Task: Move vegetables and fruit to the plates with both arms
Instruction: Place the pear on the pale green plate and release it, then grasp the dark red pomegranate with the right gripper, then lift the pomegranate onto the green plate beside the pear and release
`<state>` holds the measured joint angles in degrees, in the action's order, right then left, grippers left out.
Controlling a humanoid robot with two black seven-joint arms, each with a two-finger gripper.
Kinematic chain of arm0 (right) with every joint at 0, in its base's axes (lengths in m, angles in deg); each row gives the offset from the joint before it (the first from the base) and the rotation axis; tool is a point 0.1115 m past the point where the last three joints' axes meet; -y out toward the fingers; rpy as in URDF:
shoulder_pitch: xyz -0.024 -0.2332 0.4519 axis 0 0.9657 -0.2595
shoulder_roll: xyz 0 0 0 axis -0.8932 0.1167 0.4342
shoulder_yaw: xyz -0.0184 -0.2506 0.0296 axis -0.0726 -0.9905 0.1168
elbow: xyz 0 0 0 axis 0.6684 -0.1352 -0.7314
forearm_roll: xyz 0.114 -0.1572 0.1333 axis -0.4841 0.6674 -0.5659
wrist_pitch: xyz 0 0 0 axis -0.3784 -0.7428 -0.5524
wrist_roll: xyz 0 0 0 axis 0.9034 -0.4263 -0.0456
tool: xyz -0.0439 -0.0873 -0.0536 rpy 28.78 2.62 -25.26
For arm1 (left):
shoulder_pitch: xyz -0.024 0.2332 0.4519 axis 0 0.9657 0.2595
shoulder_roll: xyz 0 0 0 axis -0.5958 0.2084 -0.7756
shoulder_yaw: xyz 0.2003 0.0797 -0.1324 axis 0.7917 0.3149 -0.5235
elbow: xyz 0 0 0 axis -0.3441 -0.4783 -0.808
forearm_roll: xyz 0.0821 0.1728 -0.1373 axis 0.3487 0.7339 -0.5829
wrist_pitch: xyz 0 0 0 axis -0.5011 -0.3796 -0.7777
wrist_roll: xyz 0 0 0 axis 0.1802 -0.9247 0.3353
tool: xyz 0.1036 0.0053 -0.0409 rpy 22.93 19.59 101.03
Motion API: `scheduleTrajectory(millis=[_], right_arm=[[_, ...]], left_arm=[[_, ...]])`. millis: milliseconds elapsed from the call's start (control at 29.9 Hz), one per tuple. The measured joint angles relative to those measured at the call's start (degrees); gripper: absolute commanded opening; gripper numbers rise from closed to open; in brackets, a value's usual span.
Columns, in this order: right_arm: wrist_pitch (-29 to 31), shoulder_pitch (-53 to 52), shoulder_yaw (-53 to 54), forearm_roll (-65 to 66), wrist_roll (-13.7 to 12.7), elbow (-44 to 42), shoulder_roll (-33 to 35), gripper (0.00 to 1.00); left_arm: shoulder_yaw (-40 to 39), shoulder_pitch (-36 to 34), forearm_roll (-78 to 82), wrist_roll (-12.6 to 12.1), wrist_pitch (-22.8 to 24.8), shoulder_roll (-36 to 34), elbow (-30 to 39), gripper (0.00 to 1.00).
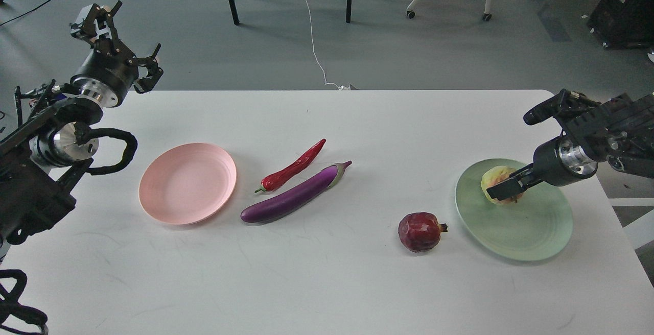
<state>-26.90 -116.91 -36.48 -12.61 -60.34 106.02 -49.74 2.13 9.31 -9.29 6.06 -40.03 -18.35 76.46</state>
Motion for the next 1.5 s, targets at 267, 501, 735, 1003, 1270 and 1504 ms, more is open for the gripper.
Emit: scheduleTrajectory(millis=[267,501,735,1003,1270,1504], right_arm=[[0.4,-6.0,3.4,-5.3,0.0,5.7,-5.5,0.99],[0.5,-7.1,3.3,-11.3,0.0,10.2,-14.8,0.98],[0.2,-6.2,-1.4,-12.3,0.0,10.3,-21.6,0.97],[0.0,-5.9,-5.5,-9.0,0.4,10.3,-22.3,0.73],[-1.4,-6.1,-5.1,-8.1,0.6,10.2,-22.6,0.49],[-2.2,-11.4,-3.3,-7.9,0.5,10.2,-19.2,0.49]], left_arm=[[-0.1,-0.1,0.0,0.0,0.1,0.0,0.0,0.98],[0.0,-0.2,0.0,0.0,0.1,-0.4,0.0,0.98],[0.0,0.0,0.0,0.0,0.1,-1.4,0.0,0.98],[0.1,0.4,-0.1,0.1,0.1,-1.5,0.0,0.98],[0.0,0.5,-0.1,0.1,0.0,-1.5,0.0,0.98],[-0.1,0.5,-0.1,0.1,0.0,-1.5,0.0,0.98]])
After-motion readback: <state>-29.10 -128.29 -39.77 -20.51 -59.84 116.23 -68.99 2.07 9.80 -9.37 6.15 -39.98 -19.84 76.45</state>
